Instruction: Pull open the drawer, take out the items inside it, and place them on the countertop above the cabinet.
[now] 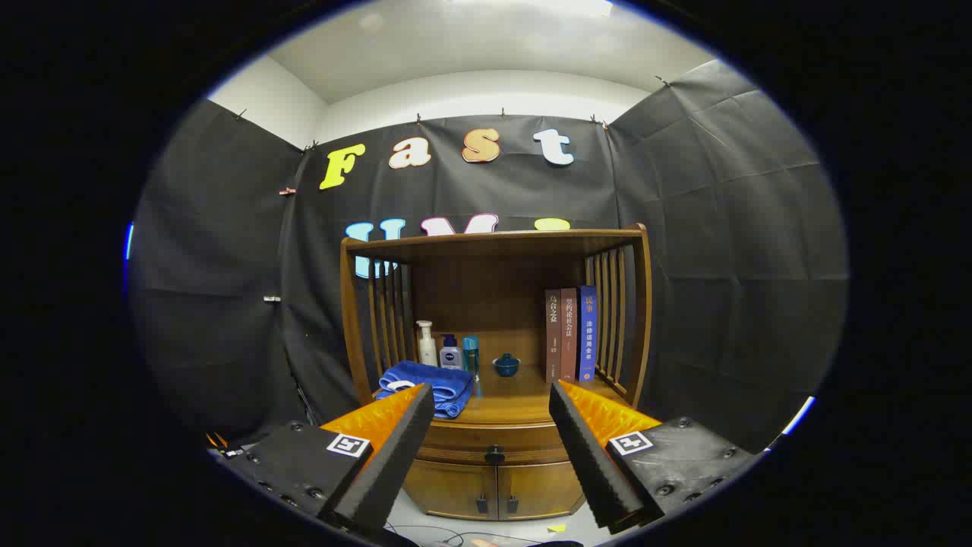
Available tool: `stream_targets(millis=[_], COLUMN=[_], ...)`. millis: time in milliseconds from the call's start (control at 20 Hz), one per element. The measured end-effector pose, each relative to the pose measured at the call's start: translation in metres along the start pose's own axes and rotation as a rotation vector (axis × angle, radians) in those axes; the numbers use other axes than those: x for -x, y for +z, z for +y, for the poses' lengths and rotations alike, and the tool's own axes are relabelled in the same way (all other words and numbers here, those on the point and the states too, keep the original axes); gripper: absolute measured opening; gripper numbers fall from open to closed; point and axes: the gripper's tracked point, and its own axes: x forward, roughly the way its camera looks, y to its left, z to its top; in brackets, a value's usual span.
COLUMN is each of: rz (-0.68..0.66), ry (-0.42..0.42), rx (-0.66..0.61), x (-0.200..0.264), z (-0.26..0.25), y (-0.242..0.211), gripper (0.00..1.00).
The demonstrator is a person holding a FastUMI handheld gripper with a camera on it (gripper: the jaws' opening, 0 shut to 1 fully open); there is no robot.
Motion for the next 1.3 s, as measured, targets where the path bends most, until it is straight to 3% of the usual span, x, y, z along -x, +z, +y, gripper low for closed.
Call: stream_targets(millis=[1050, 1300], rz=[-0.027, 0.004], ry=[-0.010, -0.007], rx=[0.010, 0.005], x=[-0.001, -0.011], z=[-0.003, 0.000], y=[0.011, -0.003], gripper=[0.99, 0.99])
